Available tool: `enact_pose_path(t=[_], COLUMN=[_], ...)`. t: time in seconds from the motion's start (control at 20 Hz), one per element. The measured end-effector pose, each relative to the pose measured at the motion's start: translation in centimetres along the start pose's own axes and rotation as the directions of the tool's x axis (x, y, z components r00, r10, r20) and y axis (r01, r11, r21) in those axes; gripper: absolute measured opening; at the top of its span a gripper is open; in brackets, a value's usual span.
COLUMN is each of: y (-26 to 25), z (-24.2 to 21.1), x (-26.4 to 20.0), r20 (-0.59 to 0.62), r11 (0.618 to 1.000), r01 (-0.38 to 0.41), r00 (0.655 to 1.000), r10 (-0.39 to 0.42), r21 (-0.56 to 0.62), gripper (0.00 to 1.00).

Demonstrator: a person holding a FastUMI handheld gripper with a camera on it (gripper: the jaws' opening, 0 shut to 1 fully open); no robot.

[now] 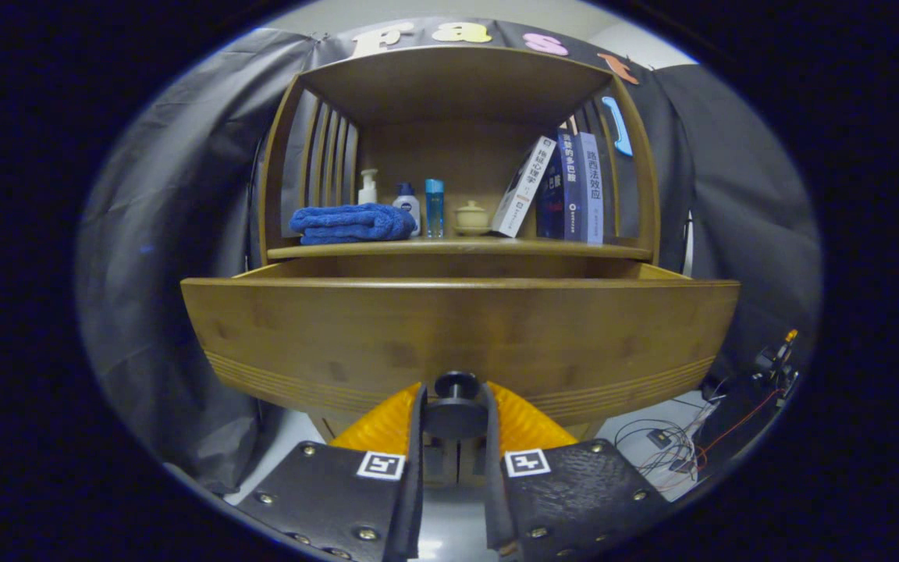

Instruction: Pull open the drawer, take out the items inside it, and place them on the countertop above the cabinet.

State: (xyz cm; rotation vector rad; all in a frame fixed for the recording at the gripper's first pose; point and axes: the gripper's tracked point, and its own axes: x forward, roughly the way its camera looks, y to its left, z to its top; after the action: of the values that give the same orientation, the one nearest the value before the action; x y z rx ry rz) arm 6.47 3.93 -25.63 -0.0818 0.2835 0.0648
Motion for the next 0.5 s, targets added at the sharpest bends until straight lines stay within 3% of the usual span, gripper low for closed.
enact_pose_path(t=[0.5], y=[0.1], z=[-0.6], x=[-2.4], r20=[-0.005], r11=[1.0], r01=[0.008], r00=[1.0], r10=[-0.008], r21=[-0.008], gripper=[0.32])
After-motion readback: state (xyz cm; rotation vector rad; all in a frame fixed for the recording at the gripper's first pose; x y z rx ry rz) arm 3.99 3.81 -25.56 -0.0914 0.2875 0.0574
